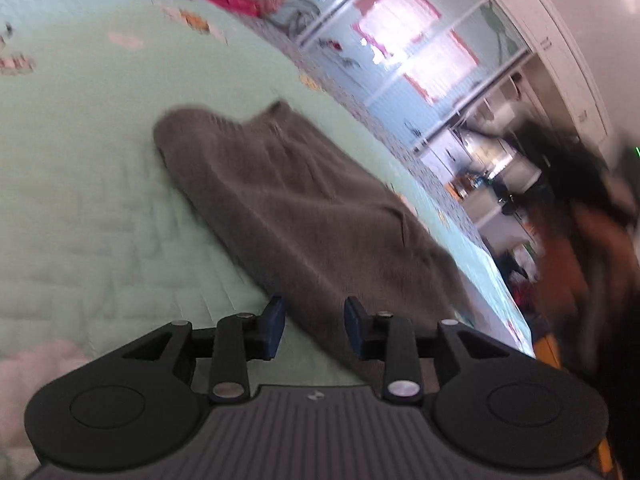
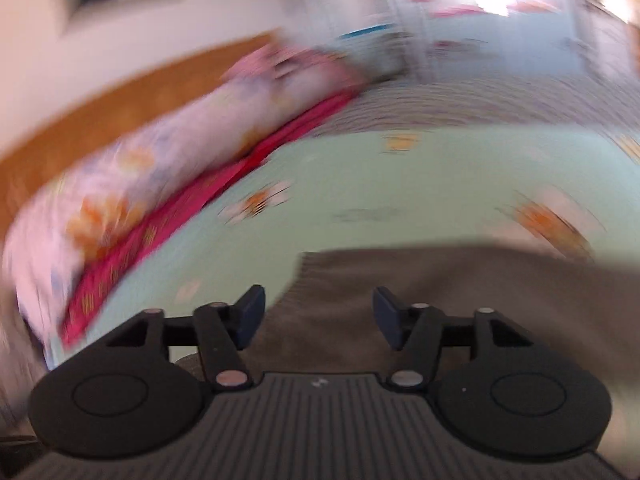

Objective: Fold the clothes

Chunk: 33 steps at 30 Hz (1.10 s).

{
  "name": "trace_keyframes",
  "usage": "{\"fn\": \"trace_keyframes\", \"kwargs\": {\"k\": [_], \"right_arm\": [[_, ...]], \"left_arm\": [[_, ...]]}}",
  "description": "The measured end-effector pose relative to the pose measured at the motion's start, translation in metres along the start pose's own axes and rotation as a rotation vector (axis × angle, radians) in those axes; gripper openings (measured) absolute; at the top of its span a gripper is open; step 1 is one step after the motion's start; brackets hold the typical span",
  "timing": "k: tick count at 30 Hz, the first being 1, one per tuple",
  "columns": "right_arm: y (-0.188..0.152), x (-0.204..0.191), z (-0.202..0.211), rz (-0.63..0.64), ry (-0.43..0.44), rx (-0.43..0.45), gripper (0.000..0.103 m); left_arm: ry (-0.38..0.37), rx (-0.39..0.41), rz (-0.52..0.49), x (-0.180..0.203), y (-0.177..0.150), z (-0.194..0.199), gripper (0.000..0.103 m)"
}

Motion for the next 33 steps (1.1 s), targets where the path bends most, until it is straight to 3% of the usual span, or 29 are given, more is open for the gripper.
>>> {"fn": "trace_keyframes", "kwargs": {"k": [3,6,10,16,17,18,20,22,26,28,31,33], "right_arm": [[0.025,-0.027,-0.066,0.331,0.036,-0.147,0.069],[0.044,-0.035,-0.121,0.571,0.005,-0.268,0.068],[0.051,-0.03,-0.172,0.726,0.015,-0.393,0.068],[0.018,-0.028,-0.225,0.907,0.018,-0.659,0.065],[0.012,-0.028,-0.233,0.937,0.018,-0.705,0.053],[0.01,-0.028,-0.239,0.932,0.022,-0.746,0.025],[0.017,-0.029,-0.243,0.843,0.045,-0.8,0.013],[0.025,-0.032,-0.244,0.852,0.056,-0.8,0.011],[0.057,-0.029,-0.253,0.788,-0.014,-0.626,0.01],[0.048,-0.024,-0.258,0.779,-0.052,-0.607,0.012],[0.028,-0.031,-0.245,0.88,-0.1,-0.538,0.024],[0.038,-0.036,-0.225,0.868,-0.113,-0.458,0.04]], "left_arm": [[-0.037,0.003,-0.005,-0.004,0.005,-0.006,0.033],[-0.06,0.003,-0.027,-0.004,0.01,-0.012,0.033],[-0.082,-0.023,-0.019,-0.006,0.01,-0.019,0.035],[-0.115,-0.068,0.052,-0.012,0.01,-0.013,0.036],[-0.12,-0.071,0.062,-0.013,0.009,-0.012,0.036],[-0.125,-0.073,0.073,-0.015,0.009,-0.011,0.036],[-0.132,-0.075,0.093,-0.017,0.009,-0.009,0.036],[-0.134,-0.074,0.107,-0.02,0.009,-0.008,0.036],[-0.132,-0.072,0.109,-0.021,0.008,-0.011,0.036],[-0.131,-0.068,0.103,-0.02,0.007,-0.011,0.036],[-0.126,-0.06,0.092,-0.019,0.007,-0.011,0.036],[-0.118,-0.05,0.09,-0.019,0.008,-0.01,0.036]]}}
Point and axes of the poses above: each gripper's, at about its wrist camera, not at the fingertips, and z roughly against the way its jaws point, x to its right, y to its top, the point moved 4 cm from there along -z, roughly the way its jaws point, and after that the axes turned 10 degrees about -z, right-handed, at the moved point
